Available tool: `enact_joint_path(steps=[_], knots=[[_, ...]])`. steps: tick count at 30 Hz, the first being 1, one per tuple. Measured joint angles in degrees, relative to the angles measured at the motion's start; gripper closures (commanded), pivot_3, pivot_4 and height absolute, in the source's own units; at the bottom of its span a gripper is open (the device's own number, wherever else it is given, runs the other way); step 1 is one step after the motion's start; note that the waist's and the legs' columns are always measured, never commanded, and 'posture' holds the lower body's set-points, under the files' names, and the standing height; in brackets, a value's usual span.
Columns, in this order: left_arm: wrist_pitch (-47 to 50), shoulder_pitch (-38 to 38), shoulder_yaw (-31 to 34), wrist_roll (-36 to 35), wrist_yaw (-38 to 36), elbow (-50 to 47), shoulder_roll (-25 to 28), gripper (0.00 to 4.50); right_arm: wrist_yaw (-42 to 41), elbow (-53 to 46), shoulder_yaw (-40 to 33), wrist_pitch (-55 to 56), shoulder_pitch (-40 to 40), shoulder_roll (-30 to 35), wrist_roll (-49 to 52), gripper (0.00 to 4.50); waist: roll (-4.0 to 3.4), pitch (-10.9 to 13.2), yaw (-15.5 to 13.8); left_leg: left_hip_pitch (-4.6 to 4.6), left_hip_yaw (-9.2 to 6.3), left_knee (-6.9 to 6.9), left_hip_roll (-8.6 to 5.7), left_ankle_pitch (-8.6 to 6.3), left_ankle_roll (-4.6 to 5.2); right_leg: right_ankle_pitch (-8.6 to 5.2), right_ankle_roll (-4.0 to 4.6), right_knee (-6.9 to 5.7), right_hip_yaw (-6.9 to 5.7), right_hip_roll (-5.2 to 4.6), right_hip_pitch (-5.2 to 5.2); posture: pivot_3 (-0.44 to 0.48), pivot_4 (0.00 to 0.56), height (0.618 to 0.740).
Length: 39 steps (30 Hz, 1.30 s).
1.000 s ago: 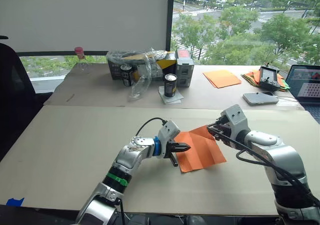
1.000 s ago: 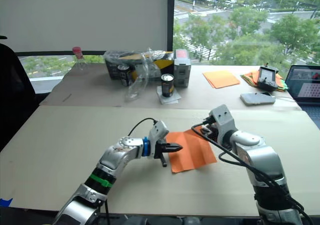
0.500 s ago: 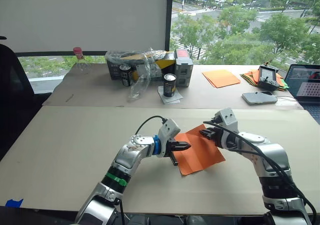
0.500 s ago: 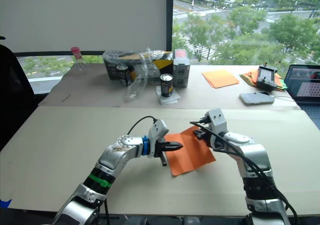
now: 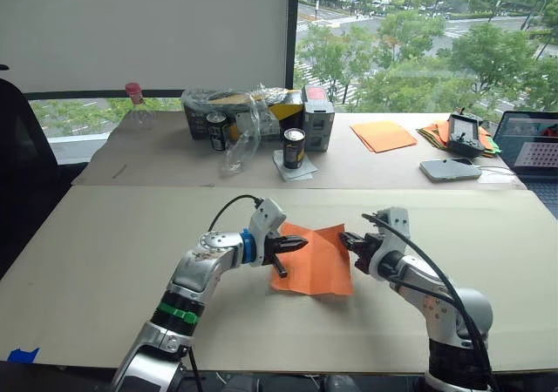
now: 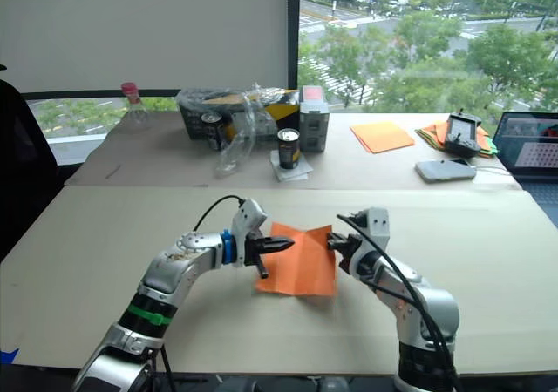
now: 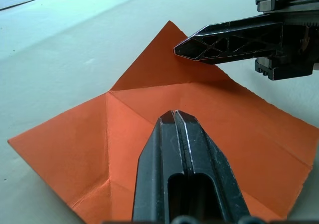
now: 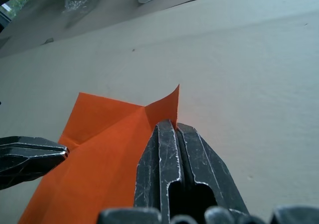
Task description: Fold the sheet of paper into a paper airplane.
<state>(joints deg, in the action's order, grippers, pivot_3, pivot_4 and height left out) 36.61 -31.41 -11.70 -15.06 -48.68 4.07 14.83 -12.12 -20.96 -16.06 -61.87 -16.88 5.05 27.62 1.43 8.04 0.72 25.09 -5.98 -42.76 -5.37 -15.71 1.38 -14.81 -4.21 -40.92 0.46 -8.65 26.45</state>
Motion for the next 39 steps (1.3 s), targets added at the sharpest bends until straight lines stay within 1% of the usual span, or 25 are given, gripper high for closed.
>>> enact_joint_path(steps=[4, 7, 14, 19, 22, 25, 26, 27, 28, 29, 30, 34, 39], knots=[[-0.19, 0.54, -1.05, -0.45, -0.71, -1.01, 0.84, 4.5, 3.11, -1.14, -0.25, -0.87, 0.18, -2.6, 0.89, 4.47, -0.02, 0.0, 0.01, 0.0, 0.03, -0.01, -0.01, 0.01, -0.01, 0.0, 0.0, -0.09, 0.06, 0.0, 0.07, 0.0, 0.15, 0.67], [-3.9, 1.82, -3.57, 1.49, -2.5, -0.41, 2.97, 4.5, 3.36, -1.56, -0.06, -1.33, 0.27, -2.47, 2.2, 4.47, -0.04, -0.01, 0.08, 0.0, 0.04, 0.01, -0.01, 0.0, -0.01, 0.0, 0.0, -0.1, 0.06, 0.02, 0.09, 0.0, 0.15, 0.67], [-9.32, 2.96, -5.25, 2.7, -6.02, 2.79, 5.33, 4.5, 0.35, -1.59, 2.79, -2.26, 1.18, 2.11, 4.18, 4.47, -0.04, 0.0, 0.11, 0.0, 0.06, 0.0, 0.0, 0.0, 0.0, -0.01, 0.01, -0.1, 0.06, 0.03, 0.1, 0.0, 0.15, 0.67], [-12.22, 2.97, -5.4, 3.37, -7.25, 4.91, 5.3, 4.5, -1.32, -0.32, 3.23, -2.24, 0.27, 5.28, 4.72, 4.47, -0.04, 0.0, 0.1, 0.0, 0.06, 0.0, 0.0, 0.0, 0.0, -0.01, 0.0, -0.09, 0.05, 0.03, 0.08, 0.0, 0.15, 0.67], [-13.72, 3.23, -5.57, 3.7, -7.68, 5.3, 5.15, 4.5, -1.73, -0.1, 3.73, -2.02, -0.03, 6.04, 4.73, 4.47, -0.04, 0.0, 0.11, 0.0, 0.06, 0.0, 0.01, 0.0, 0.0, -0.01, 0.0, -0.09, 0.06, 0.03, 0.08, 0.0, 0.15, 0.67], [-15.23, 3.73, -5.77, 4.1, -7.7, 5.51, 4.93, 4.5, -3.77, -0.1, 5.13, -0.91, 0.18, 7.76, 4.76, 4.47, -0.04, 0.0, 0.05, 0.0, 0.06, -0.01, 0.01, 0.0, 0.0, -0.01, 0.0, -0.08, 0.05, 0.03, 0.05, 0.0, 0.15, 0.67], [-15.49, 3.95, -5.75, 4.19, -7.68, 5.53, 4.91, 4.5, -4.5, -0.1, 5.47, -0.33, 0.33, 8.3, 4.78, 3.89, -0.04, 0.0, 0.05, 0.0, 0.06, -0.01, 0.01, 0.0, 0.0, -0.01, 0.0, -0.08, 0.04, 0.03, 0.05, 0.0, 0.15, 0.67], [-15.75, 4.09, -5.74, 4.21, -7.65, 5.54, 4.83, 4.5, -5.41, -0.1, 5.66, 0.26, 0.57, 8.79, 5.0, 3.65, -0.04, -0.01, 0.05, -0.01, 0.05, -0.01, 0.01, 0.0, 0.01, -0.01, 0.0, -0.07, 0.03, 0.03, 0.04, 0.0, 0.15, 0.67], [-15.97, 4.2, -5.74, 4.23, -7.64, 5.54, 4.78, 4.5, -6.29, -0.1, 6.09, 0.89, 0.84, 9.4, 5.06, 3.5, -0.04, -0.01, 0.04, -0.01, 0.05, -0.01, 0.01, 0.0, 0.0, -0.01, 0.0, -0.07, 0.03, 0.03, 0.03, 0.0, 0.15, 0.67], [-16.29, 4.31, -5.75, 4.26, -7.63, 5.58, 4.7, 4.5, -7.06, -0.12, 7.22, 2.06, 1.27, 10.67, 4.75, 2.94, -0.04, -0.01, 0.03, -0.01, 0.05, -0.01, 0.01, 0.0, 0.01, -0.01, 0.0, -0.07, 0.03, 0.03, 0.03, 0.0, 0.15, 0.67], [-16.45, 4.36, -5.76, 4.27, -7.63, 5.64, 4.61, 4.5, -8.11, -0.12, 8.39, 2.6, 1.63, 12.44, 4.48, 2.63, -0.04, 0.0, 0.0, -0.01, 0.05, -0.02, 0.0, 0.0, 0.01, -0.01, -0.01, -0.06, 0.03, 0.02, 0.01, 0.0, 0.15, 0.67], [-16.58, 4.38, -5.74, 4.3, -7.64, 5.76, 4.59, 4.5, -11.75, -0.09, 11.6, 5.21, 2.25, 17.14, 3.1, 2.63, -0.04, 0.0, 0.02, -0.03, 0.05, -0.01, 0.02, 0.0, 0.01, -0.02, -0.01, -0.03, 0.0, 0.02, -0.03, 0.0, 0.15, 0.67], [-17.26, 4.34, -5.75, 4.62, -7.63, 6.25, 4.2, 4.5, -13.96, 2.92, 12.83, 10.23, 0.83, 18.65, 1.09, 2.63, -0.04, 0.0, -0.06, -0.07, 0.04, -0.02, 0.02, 0.0, 0.01, -0.02, -0.02, 0.02, 0.0, 0.02, -0.1, 0.0, 0.15, 0.67]])
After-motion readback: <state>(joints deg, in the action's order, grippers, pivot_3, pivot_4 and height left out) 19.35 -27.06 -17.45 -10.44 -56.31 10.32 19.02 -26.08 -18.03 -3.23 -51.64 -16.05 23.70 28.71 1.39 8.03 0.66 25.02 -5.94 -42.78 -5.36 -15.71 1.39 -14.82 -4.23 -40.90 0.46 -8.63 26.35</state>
